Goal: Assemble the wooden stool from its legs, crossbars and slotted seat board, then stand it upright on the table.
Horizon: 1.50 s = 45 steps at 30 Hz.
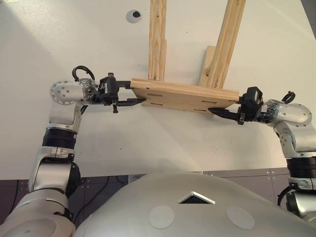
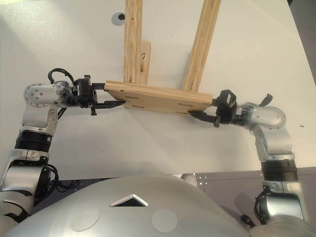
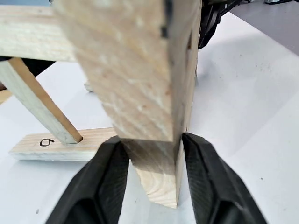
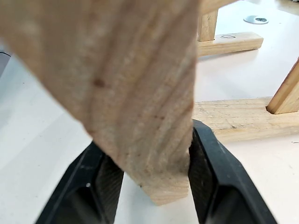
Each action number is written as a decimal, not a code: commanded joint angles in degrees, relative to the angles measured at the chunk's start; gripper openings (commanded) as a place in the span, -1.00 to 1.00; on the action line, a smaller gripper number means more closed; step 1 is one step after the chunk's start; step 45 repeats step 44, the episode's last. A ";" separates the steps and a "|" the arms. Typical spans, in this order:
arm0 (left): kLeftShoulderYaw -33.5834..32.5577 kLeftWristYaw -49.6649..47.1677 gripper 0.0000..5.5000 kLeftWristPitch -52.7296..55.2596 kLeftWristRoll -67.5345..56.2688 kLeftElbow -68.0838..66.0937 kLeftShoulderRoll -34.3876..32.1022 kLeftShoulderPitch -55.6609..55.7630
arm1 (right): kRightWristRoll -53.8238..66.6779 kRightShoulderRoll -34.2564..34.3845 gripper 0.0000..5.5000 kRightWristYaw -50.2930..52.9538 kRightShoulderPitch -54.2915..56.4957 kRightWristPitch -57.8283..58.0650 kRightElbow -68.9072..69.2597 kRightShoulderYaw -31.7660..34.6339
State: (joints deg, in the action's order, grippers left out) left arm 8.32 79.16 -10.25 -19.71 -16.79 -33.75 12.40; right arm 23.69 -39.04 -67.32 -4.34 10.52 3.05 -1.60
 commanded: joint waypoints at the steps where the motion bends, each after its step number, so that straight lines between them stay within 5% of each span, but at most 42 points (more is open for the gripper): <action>1: -0.09 2.55 -0.43 48.37 -31.29 21.37 -13.37 -1.67 | 23.01 -0.47 -0.37 11.62 8.95 29.02 6.20 9.16; 3: -3.27 -3.14 -0.43 68.22 -55.39 26.43 -19.57 2.49 | 39.32 -3.51 -0.37 18.04 16.44 45.44 5.67 13.85; 4: -4.16 -13.35 -0.43 72.38 -71.27 17.87 -19.13 11.23 | 37.52 -2.79 -0.37 15.96 27.90 61.25 -2.25 19.03; 6: -13.50 -18.87 -0.43 87.35 -68.29 -6.37 -12.11 32.98 | 33.18 -2.99 -0.37 13.37 45.66 78.93 -14.52 23.15; 9: -18.61 -31.18 -0.44 85.63 -55.73 -18.43 -6.63 44.53 | 25.01 0.23 -0.37 18.67 62.37 81.47 -27.59 25.73; 16: -20.05 -45.99 -0.45 79.57 -41.66 -40.18 -2.16 53.05 | 27.16 9.62 -0.39 50.24 71.40 53.58 -56.68 32.76; 21: -24.15 -54.92 -0.45 65.73 -40.15 -51.92 3.29 55.14 | 27.19 12.93 -0.40 54.61 71.50 44.01 -67.53 32.02; 28: -36.69 -58.83 -0.01 54.59 -40.58 -58.72 5.74 56.23 | 30.18 11.97 0.14 59.17 72.02 33.43 -76.13 41.01; 33: -46.14 -58.07 0.29 45.77 -40.48 -57.70 5.22 50.52 | 27.22 11.33 0.49 51.58 62.39 30.58 -68.98 41.88; 35: -40.06 -58.20 0.39 30.12 -29.99 -53.96 7.83 43.69 | 19.97 15.89 0.54 46.89 53.46 19.61 -57.72 35.54; 40: -37.12 -55.89 0.39 4.92 -20.94 -35.66 20.61 30.64 | 6.79 25.20 0.54 46.89 36.63 -5.23 -35.36 26.61; 45: -35.75 -60.78 0.39 -2.26 -15.47 -29.33 24.29 26.75 | -0.87 27.08 0.54 52.56 32.32 -16.10 -31.32 24.54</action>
